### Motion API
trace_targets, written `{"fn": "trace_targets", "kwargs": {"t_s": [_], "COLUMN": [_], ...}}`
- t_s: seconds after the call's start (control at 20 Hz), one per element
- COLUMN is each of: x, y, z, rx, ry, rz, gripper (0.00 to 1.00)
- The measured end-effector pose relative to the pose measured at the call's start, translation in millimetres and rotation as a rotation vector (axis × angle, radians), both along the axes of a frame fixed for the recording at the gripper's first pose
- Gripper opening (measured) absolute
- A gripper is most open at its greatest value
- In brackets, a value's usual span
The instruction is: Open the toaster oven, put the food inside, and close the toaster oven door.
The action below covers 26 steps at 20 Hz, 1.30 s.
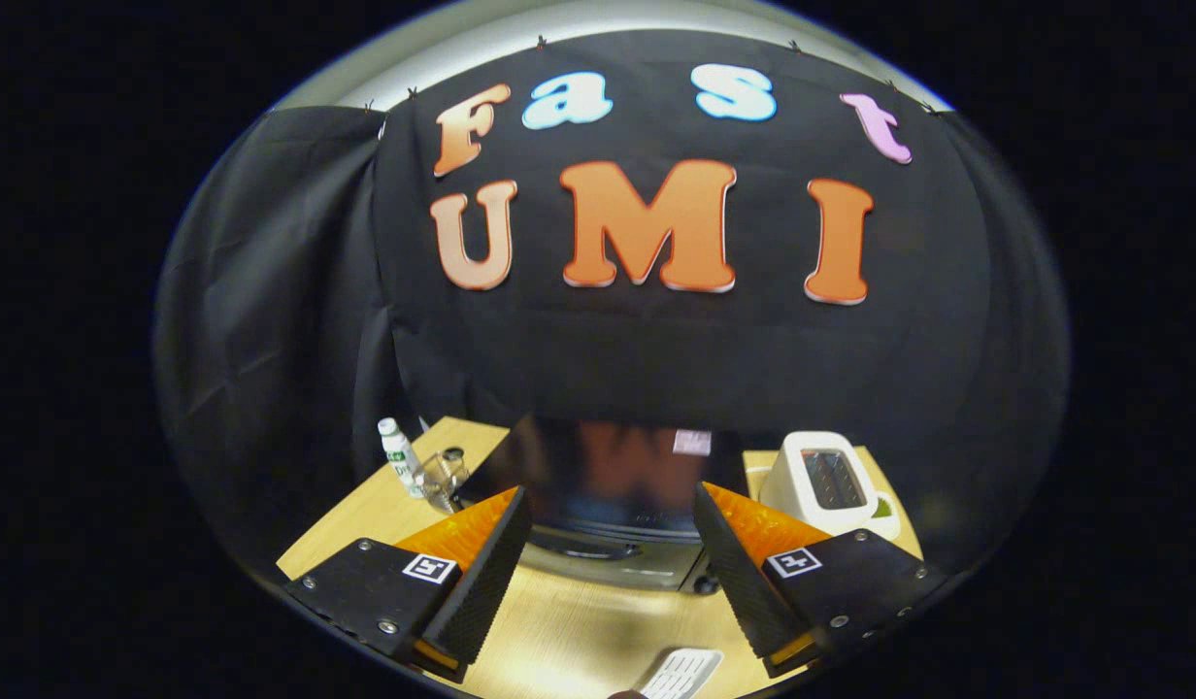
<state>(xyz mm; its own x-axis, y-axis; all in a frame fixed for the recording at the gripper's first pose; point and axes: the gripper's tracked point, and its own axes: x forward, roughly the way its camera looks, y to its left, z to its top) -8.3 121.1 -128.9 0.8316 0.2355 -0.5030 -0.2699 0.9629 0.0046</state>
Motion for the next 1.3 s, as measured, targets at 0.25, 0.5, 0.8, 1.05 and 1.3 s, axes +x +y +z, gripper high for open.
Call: {"fn": "trace_targets", "kwargs": {"t_s": [0.25,0.5,0.8,1.05,1.3], "x": [15.9,9.4,-6.4,-10.7,-10.2], "y": [-36.9,-48.9,-60.9,-67.0,-70.2], "z": [105.6,199.0,282.9,321.2,337.2], "rx": [-0.019,0.012,0.022,0.018,0.025], "ry": [-0.225,-0.418,-0.594,-0.648,-0.655], "rz": [-0.005,-0.007,0.007,0.011,0.011], "gripper": [1.0,1.0,1.0,1.0,0.99]}}
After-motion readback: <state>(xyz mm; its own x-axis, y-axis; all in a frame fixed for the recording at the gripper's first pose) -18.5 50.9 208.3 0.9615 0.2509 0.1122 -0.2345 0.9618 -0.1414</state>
